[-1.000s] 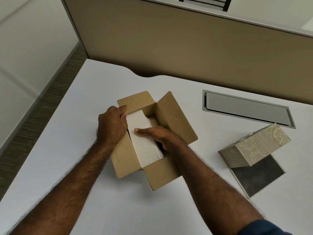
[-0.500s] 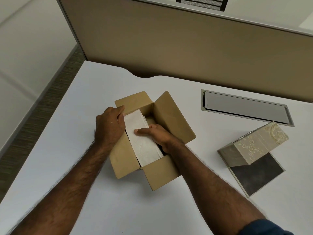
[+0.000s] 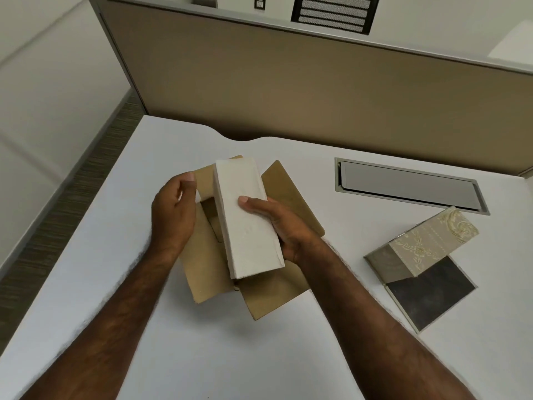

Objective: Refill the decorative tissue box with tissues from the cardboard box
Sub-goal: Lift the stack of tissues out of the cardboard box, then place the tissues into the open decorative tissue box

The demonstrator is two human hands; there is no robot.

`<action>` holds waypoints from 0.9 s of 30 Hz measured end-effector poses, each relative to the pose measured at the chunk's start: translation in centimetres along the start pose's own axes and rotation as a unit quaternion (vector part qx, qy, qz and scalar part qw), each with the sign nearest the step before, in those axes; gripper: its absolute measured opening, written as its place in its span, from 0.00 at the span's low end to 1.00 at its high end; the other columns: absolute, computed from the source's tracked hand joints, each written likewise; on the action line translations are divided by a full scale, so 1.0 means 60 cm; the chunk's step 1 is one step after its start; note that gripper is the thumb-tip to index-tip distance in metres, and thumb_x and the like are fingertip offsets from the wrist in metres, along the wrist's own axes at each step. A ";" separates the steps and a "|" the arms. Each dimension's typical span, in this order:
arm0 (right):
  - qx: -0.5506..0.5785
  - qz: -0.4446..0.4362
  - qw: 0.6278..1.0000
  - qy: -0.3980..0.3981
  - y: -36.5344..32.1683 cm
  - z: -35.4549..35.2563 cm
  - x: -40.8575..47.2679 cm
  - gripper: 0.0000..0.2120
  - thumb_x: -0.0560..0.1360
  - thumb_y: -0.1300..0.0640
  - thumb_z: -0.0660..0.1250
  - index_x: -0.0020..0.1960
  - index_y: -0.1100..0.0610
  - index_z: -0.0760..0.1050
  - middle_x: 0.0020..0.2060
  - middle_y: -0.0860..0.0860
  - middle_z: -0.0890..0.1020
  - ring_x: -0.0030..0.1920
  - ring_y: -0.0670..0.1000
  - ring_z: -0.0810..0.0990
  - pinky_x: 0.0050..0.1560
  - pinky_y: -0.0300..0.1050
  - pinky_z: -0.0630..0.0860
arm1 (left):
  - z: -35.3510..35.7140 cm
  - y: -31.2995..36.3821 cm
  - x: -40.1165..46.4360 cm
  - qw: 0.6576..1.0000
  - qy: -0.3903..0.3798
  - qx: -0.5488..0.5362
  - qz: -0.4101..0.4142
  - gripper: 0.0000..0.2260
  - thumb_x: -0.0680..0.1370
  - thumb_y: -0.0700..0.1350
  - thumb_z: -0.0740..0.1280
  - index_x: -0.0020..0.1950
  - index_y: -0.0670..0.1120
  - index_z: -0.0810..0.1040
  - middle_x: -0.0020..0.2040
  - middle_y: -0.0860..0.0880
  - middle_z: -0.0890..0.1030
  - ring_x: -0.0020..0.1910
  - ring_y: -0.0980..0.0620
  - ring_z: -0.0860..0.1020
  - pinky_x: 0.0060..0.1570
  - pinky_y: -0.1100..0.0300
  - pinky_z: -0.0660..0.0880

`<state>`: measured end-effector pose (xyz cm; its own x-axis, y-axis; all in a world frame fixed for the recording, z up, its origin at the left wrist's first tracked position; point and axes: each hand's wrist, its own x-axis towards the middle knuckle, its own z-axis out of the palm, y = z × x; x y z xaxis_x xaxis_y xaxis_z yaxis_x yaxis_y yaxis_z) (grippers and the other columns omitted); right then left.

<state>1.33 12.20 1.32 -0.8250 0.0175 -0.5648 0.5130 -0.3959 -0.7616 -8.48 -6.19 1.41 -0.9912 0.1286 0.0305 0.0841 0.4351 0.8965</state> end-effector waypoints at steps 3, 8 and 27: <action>0.045 -0.018 0.999 -0.002 -0.003 -0.003 -0.034 0.25 0.73 0.43 0.76 0.65 0.53 0.77 0.47 0.52 0.89 0.47 0.53 0.89 0.46 0.49 0.87 | -0.002 0.052 -0.057 0.989 -0.049 -0.114 -0.080 0.29 0.80 0.69 0.57 0.70 0.51 0.78 0.64 0.53 0.82 0.63 0.54 0.79 0.64 0.57 0.75; 0.077 -0.067 0.995 0.018 0.002 0.000 -0.082 0.23 0.72 0.42 0.73 0.63 0.51 0.77 0.50 0.55 0.87 0.49 0.56 0.89 0.50 0.51 0.88 | 0.004 0.082 -0.131 0.933 -0.230 -0.217 -0.171 0.42 0.62 0.82 0.64 0.71 0.62 0.73 0.63 0.52 0.84 0.61 0.47 0.84 0.61 0.42 0.81; 0.172 -0.194 0.945 0.197 0.075 -0.112 -0.289 0.24 0.77 0.48 0.76 0.70 0.55 0.79 0.70 0.60 0.84 0.69 0.64 0.83 0.73 0.70 0.76 | 0.069 0.110 -0.286 0.856 -0.440 -0.223 -0.155 0.23 0.73 0.52 0.73 0.68 0.51 0.78 0.59 0.48 0.87 0.59 0.44 0.85 0.56 0.48 0.83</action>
<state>19.53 16.30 5.52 -0.7485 0.5362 -0.3902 0.0262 -0.5641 -0.8253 9.52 -1.83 4.97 -0.4816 0.7757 -0.4079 -0.4107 0.2115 0.8869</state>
